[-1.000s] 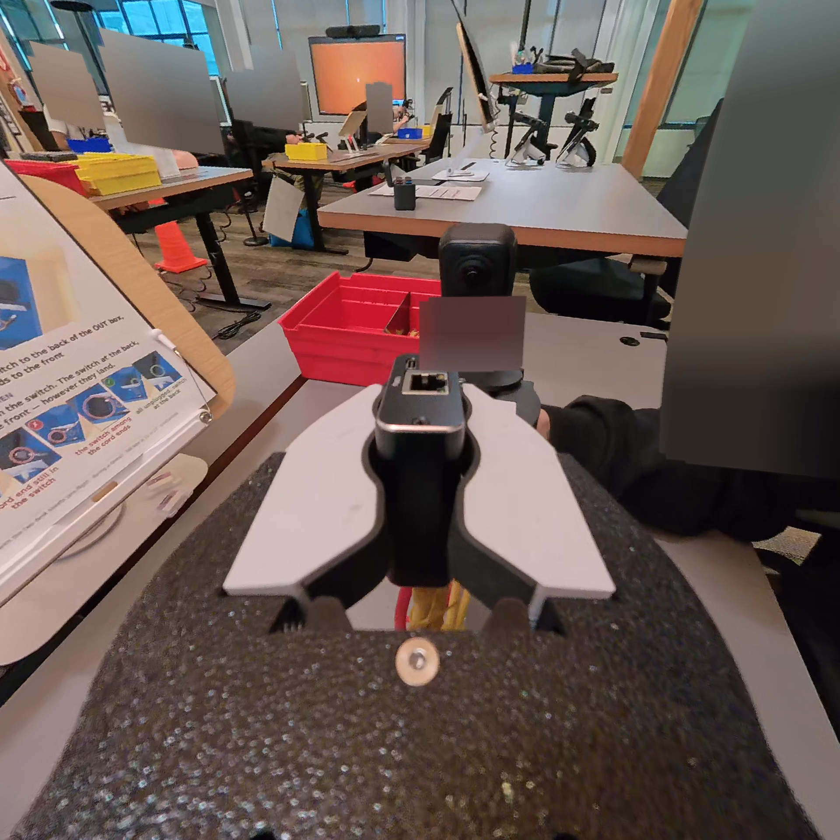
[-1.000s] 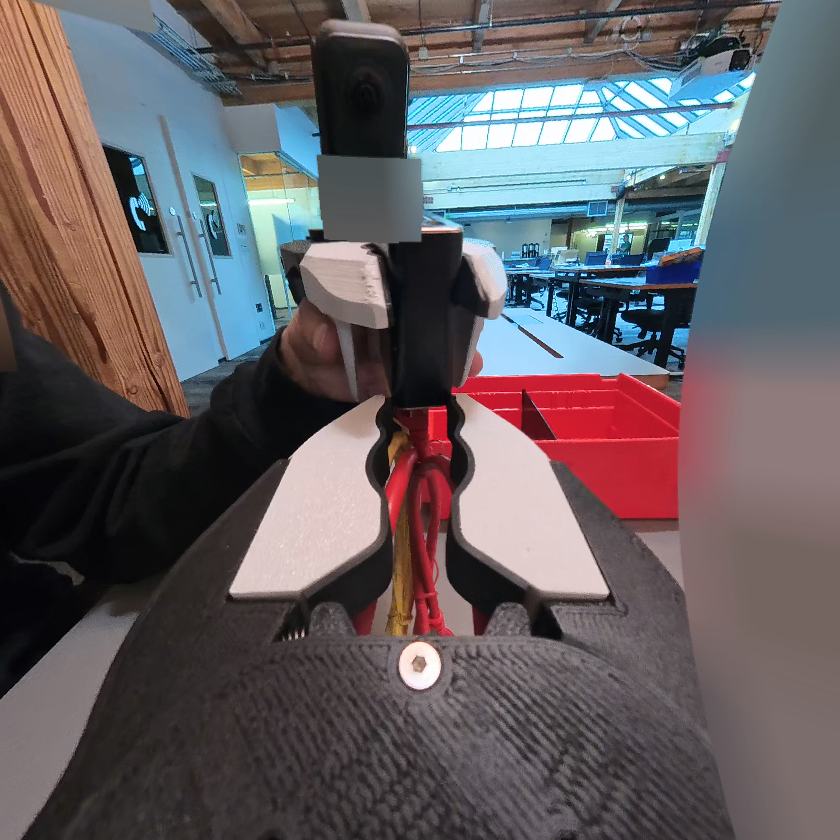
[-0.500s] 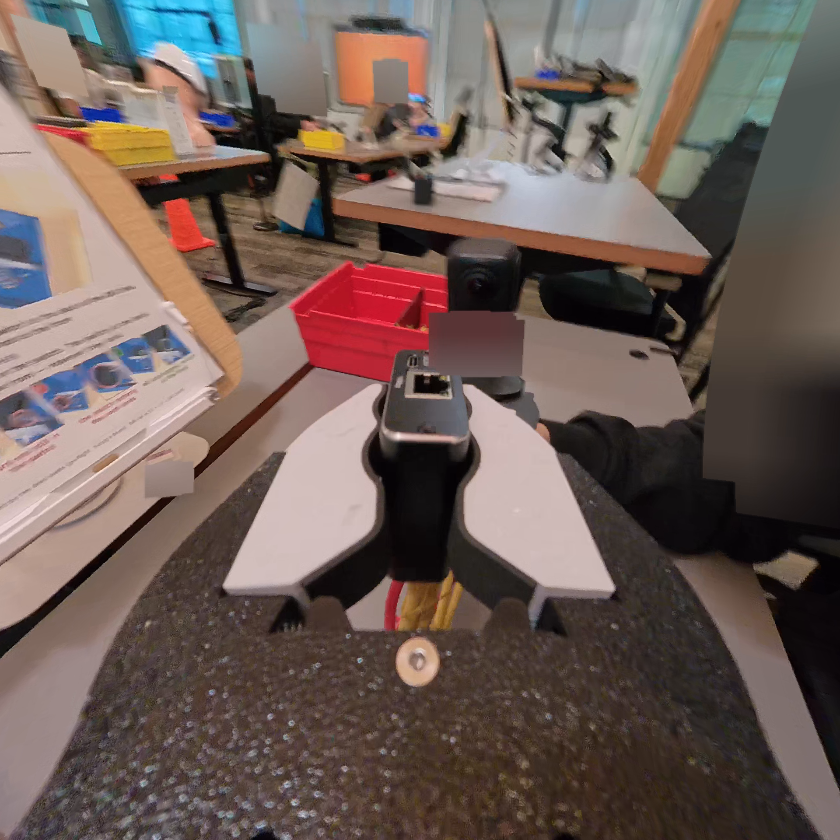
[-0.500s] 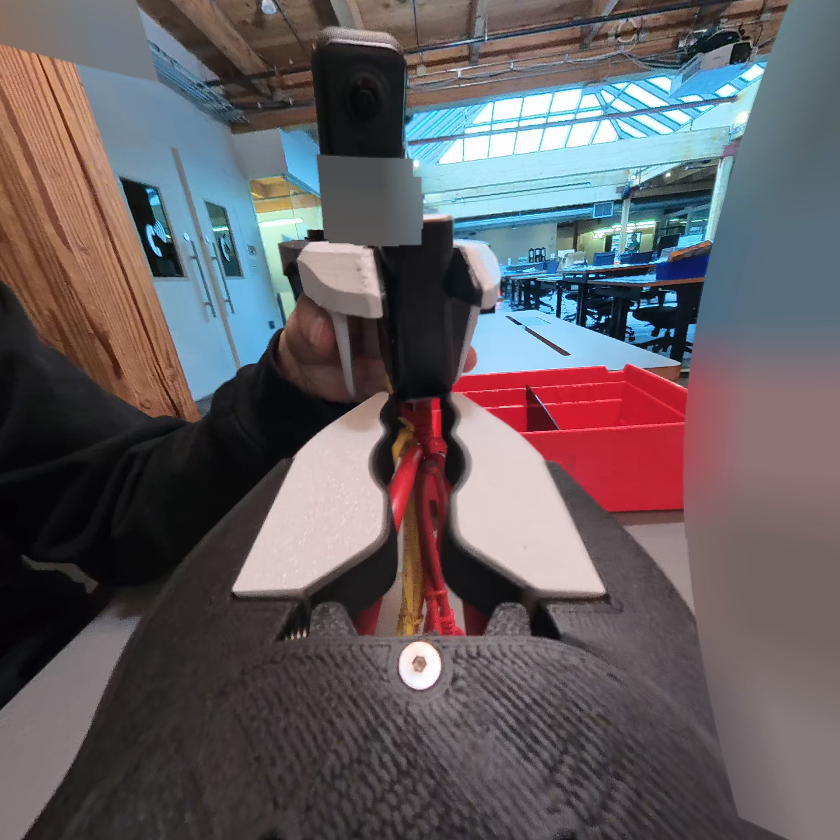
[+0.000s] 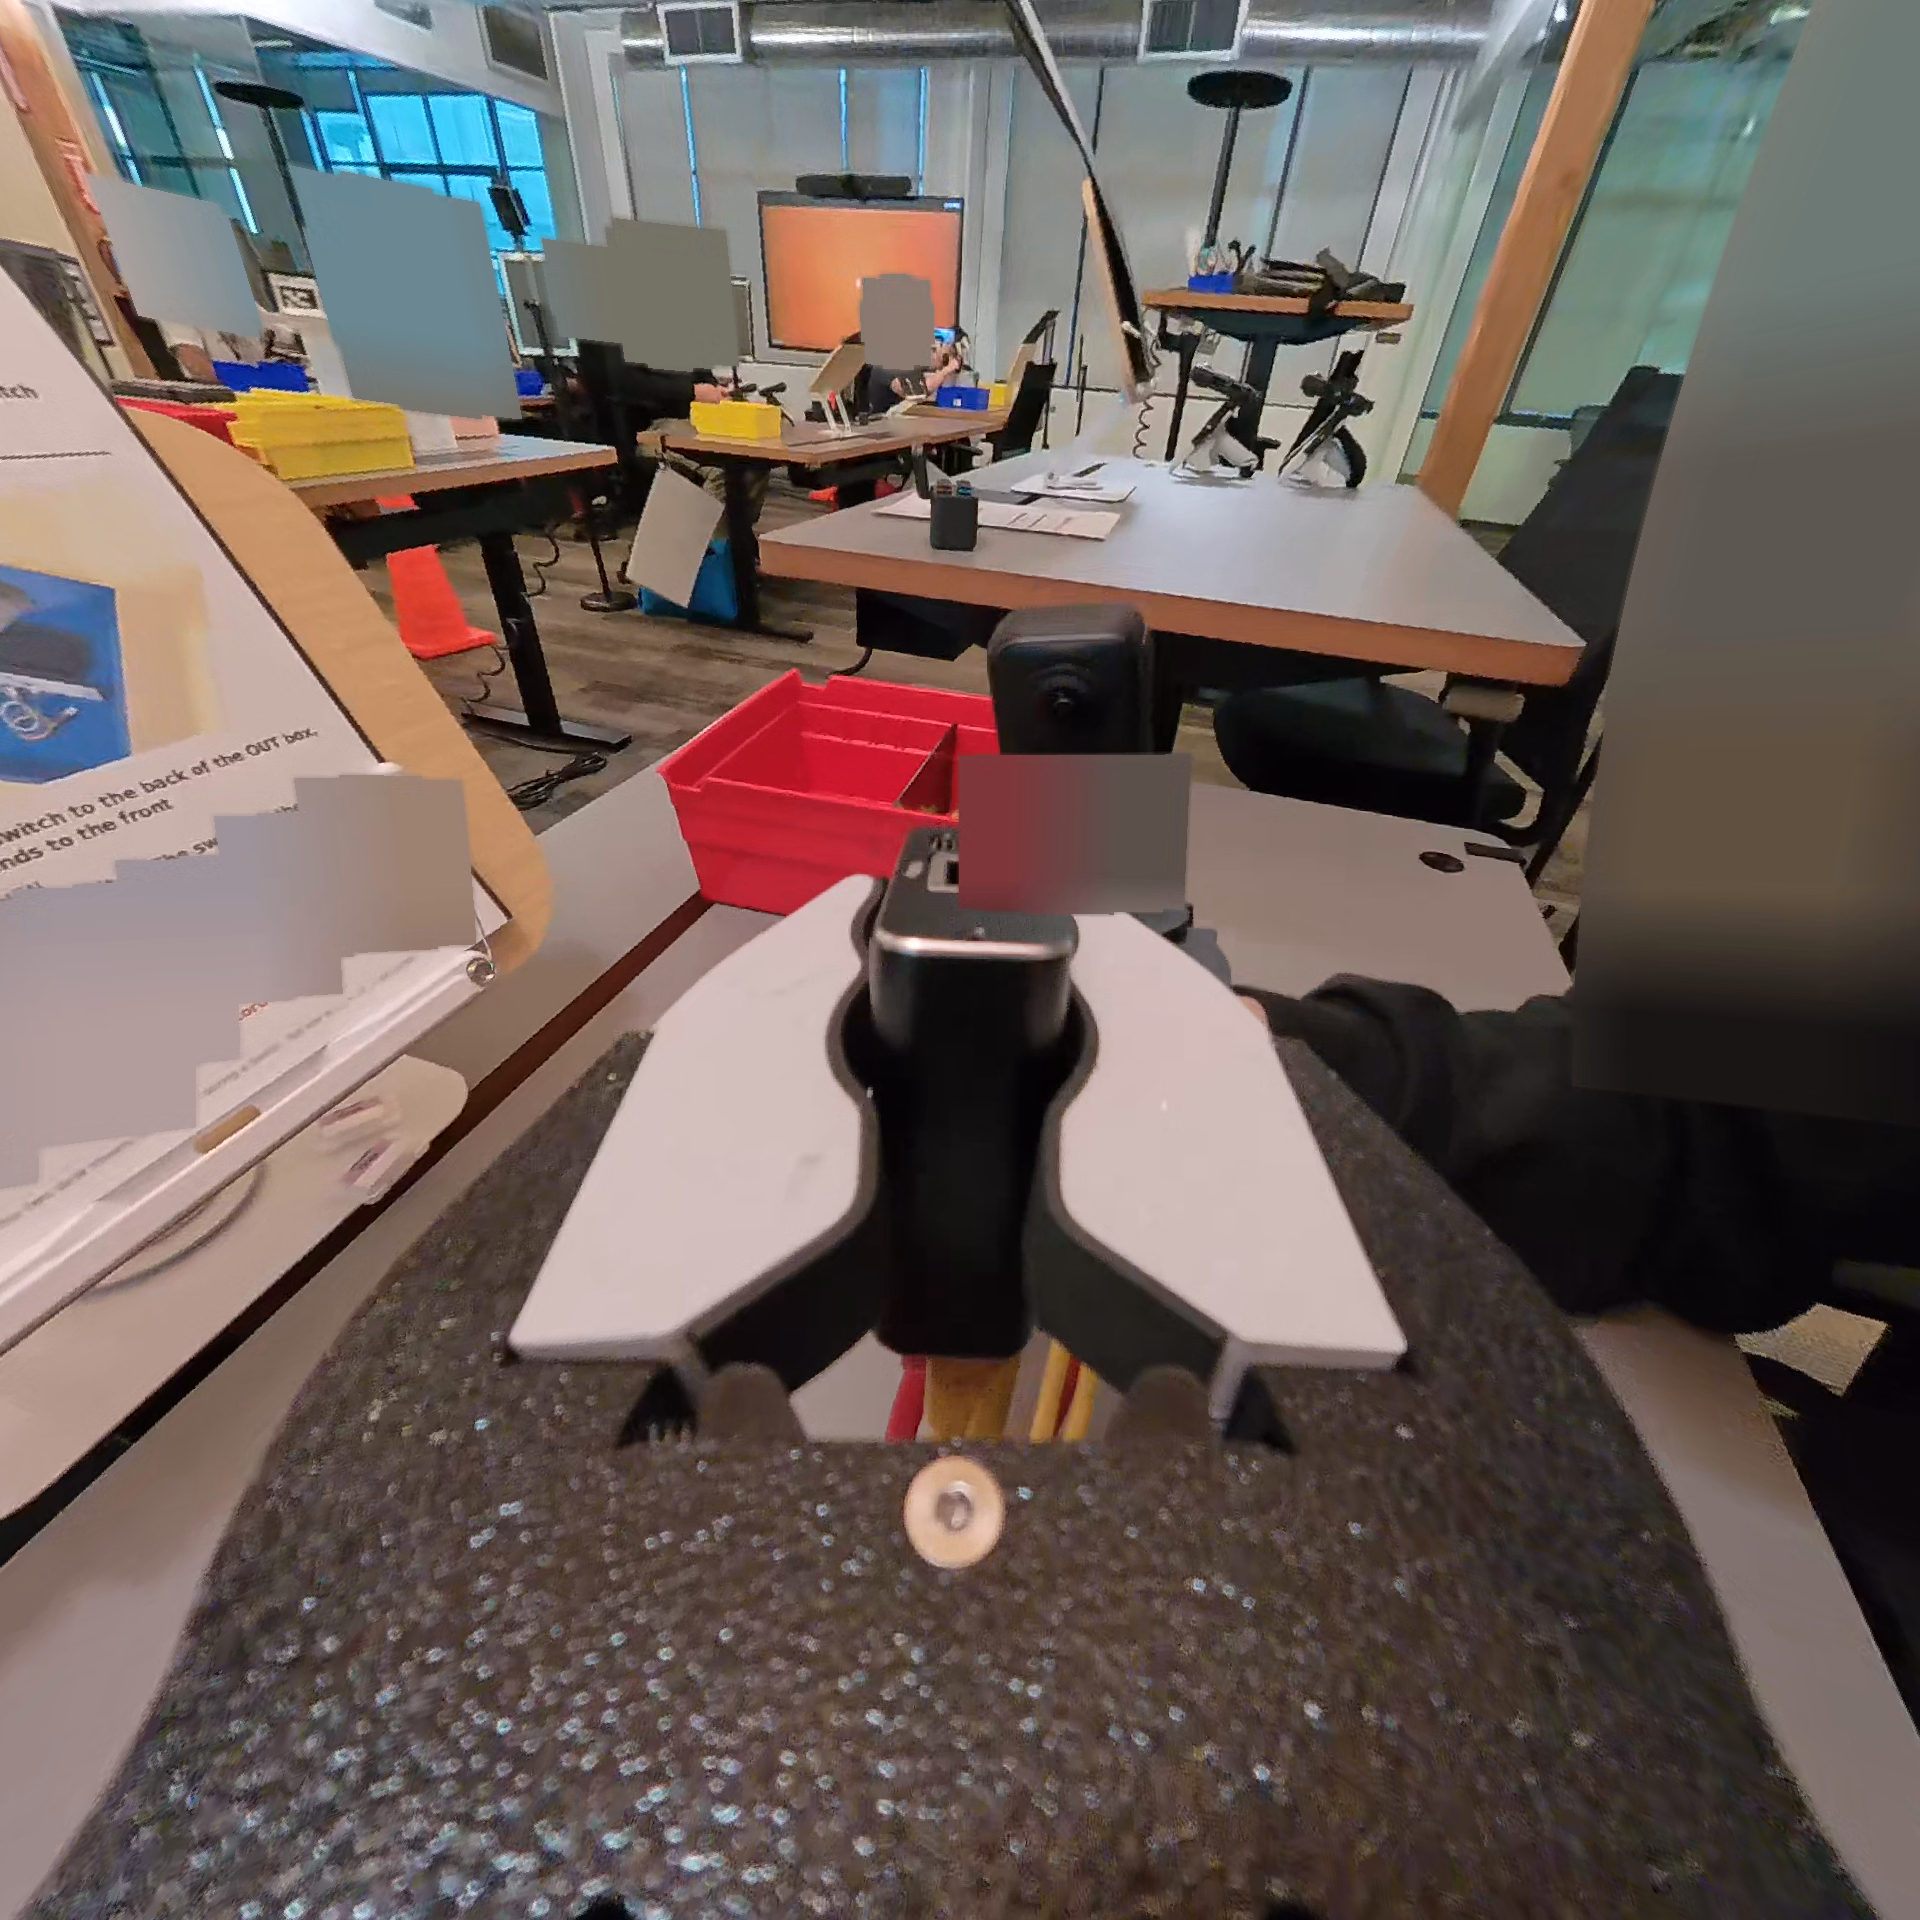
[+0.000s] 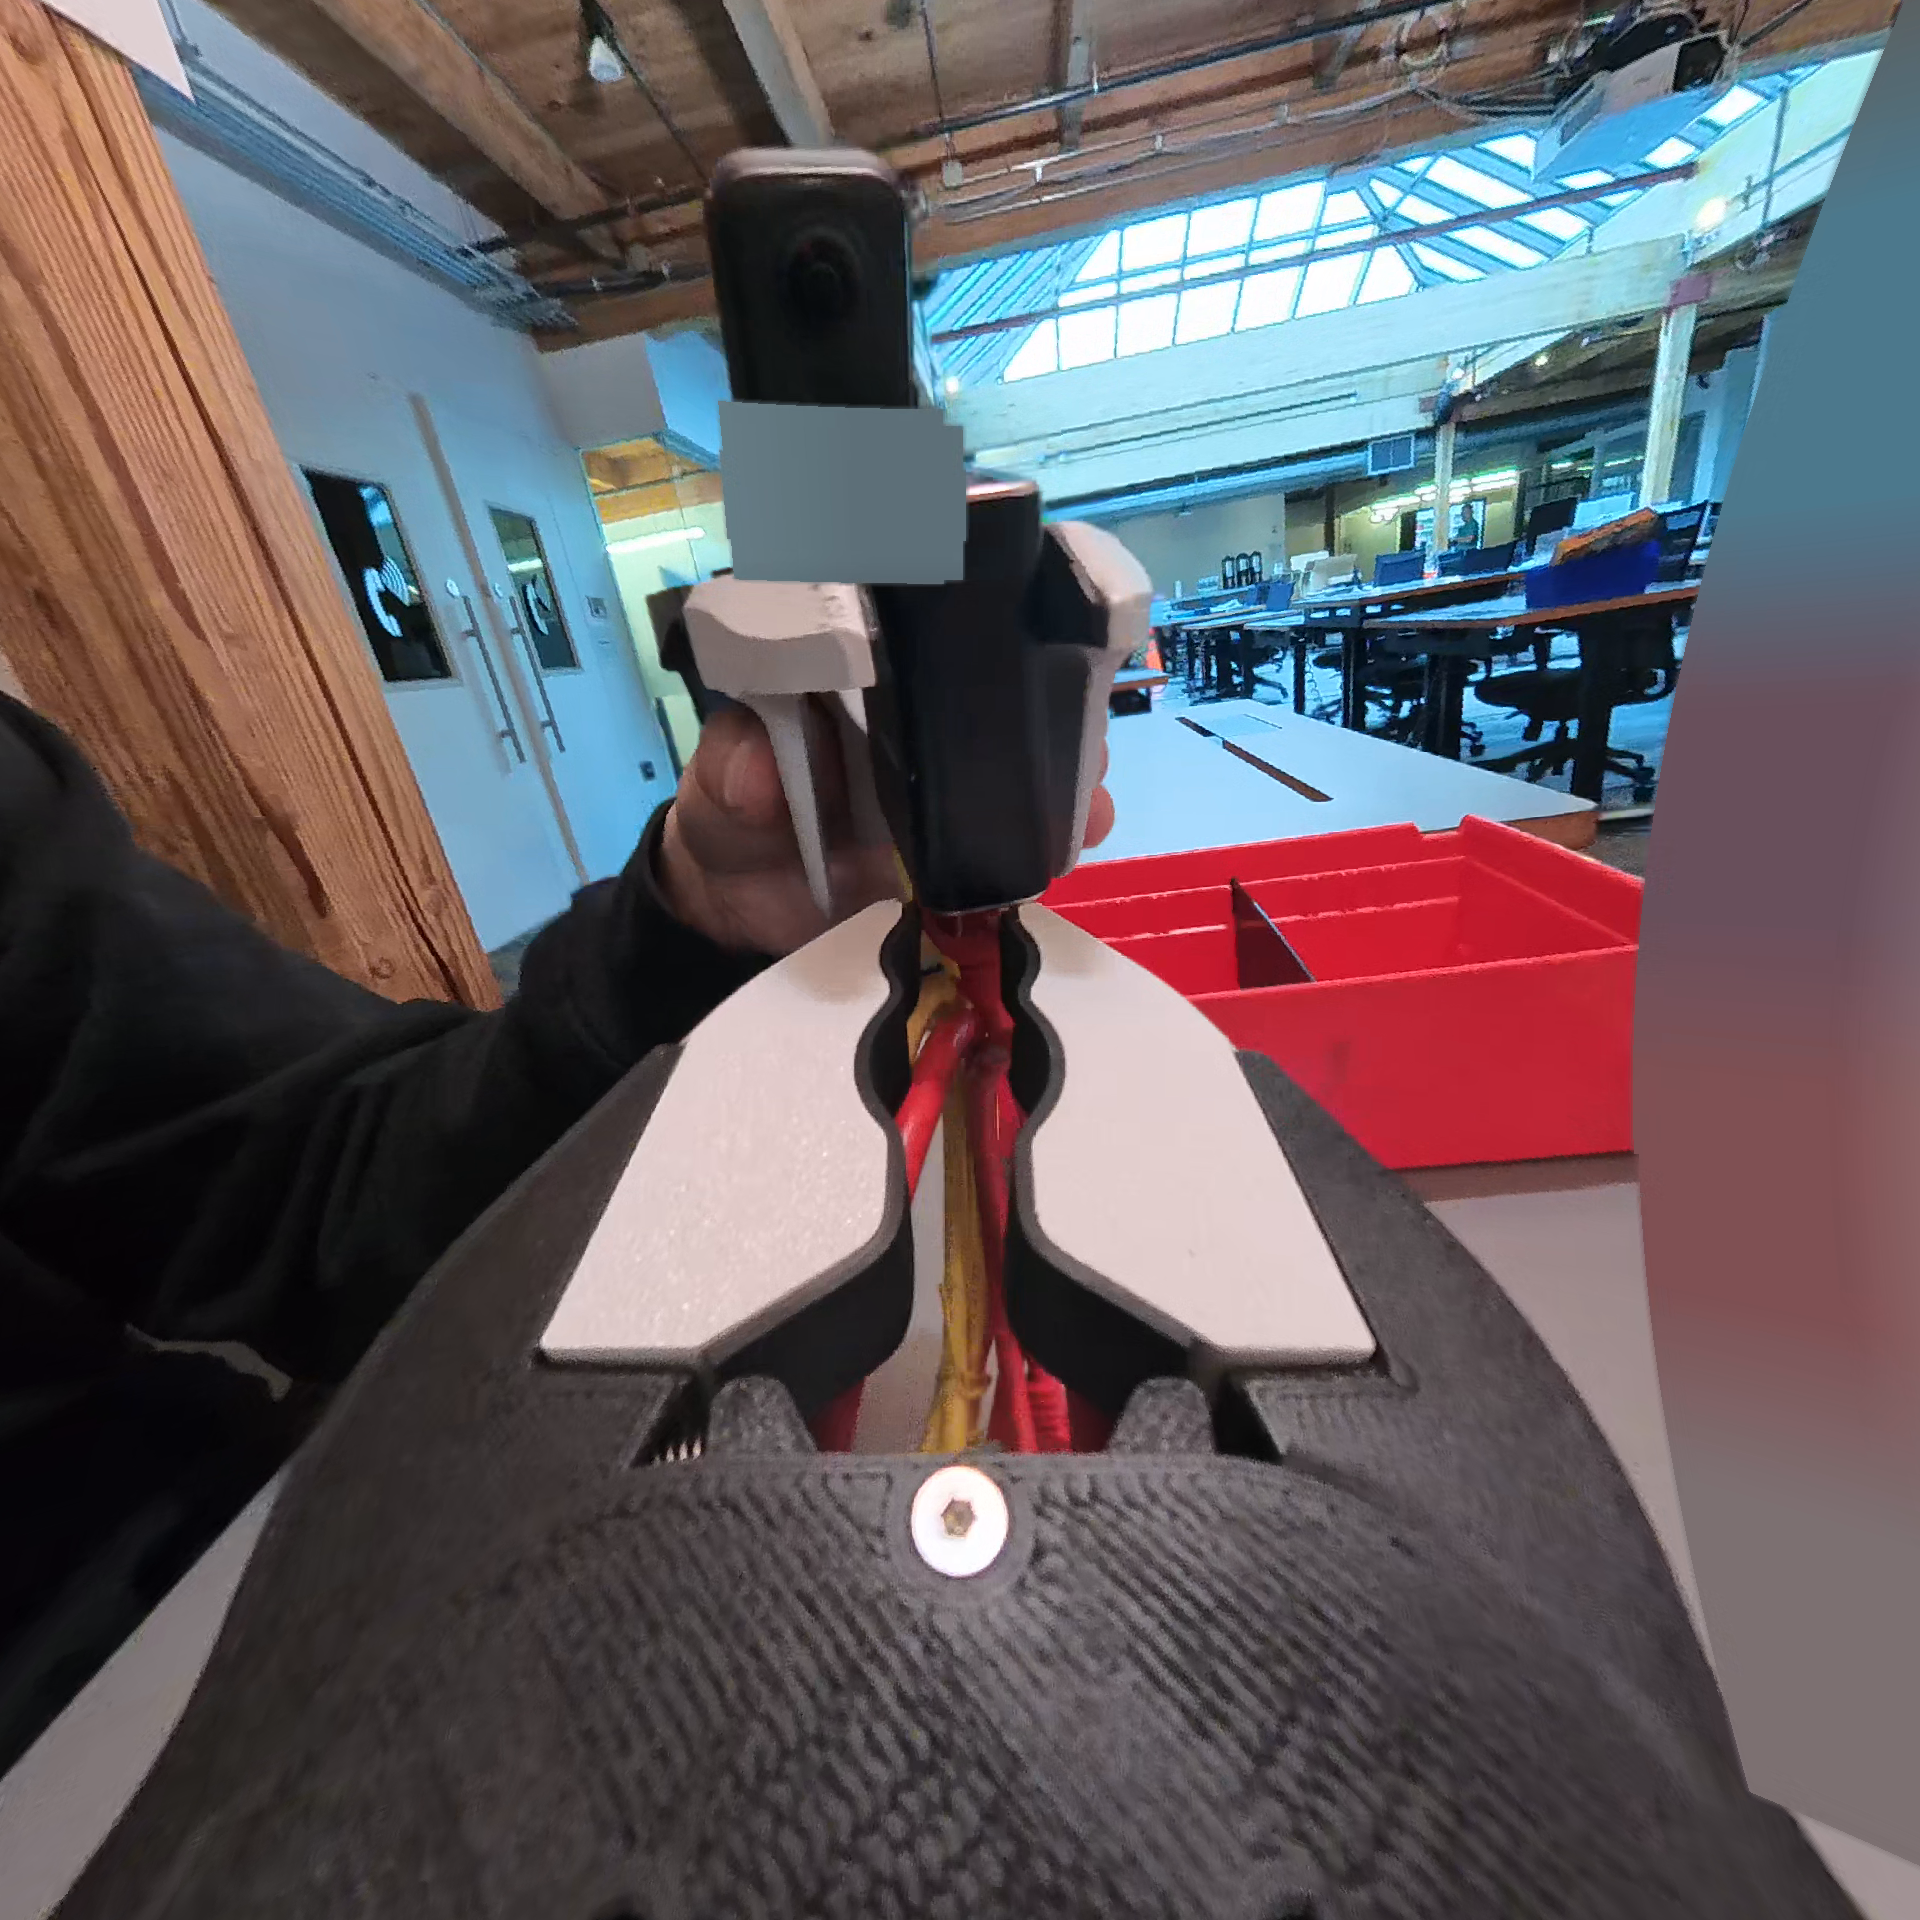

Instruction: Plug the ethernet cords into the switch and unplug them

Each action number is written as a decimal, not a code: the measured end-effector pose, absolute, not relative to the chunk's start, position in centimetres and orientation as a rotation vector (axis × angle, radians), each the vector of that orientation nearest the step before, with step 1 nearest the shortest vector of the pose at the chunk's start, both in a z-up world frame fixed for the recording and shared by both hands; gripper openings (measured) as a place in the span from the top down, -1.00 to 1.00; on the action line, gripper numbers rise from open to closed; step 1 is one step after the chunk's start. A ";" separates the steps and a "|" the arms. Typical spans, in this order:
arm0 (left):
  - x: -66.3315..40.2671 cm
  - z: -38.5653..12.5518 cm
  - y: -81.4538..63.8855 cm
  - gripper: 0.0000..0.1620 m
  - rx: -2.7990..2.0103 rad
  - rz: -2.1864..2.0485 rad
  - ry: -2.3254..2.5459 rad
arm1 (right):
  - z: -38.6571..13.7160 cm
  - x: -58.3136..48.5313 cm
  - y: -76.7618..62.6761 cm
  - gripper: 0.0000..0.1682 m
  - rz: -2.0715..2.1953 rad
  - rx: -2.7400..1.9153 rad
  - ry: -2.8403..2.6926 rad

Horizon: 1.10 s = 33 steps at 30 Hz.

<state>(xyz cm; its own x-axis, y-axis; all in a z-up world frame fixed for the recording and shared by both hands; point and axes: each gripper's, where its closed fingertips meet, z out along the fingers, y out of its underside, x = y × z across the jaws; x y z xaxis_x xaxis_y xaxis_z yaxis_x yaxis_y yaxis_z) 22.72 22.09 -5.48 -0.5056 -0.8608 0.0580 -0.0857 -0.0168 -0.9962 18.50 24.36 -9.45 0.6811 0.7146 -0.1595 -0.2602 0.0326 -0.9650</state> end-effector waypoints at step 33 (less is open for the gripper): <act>21.1 -8.4 22.4 0.66 -1.126 -1.291 1.890 | -10.7 18.0 23.9 0.82 0.610 -1.467 -0.592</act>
<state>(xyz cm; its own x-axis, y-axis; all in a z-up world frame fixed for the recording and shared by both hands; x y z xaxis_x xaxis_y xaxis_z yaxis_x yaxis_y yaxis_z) 21.06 22.43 -8.37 -0.4738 -0.8806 -0.0037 -0.3165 0.1743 -0.9324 17.99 23.85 -10.66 0.7174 0.6967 -0.0033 -0.0174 0.0132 -0.9998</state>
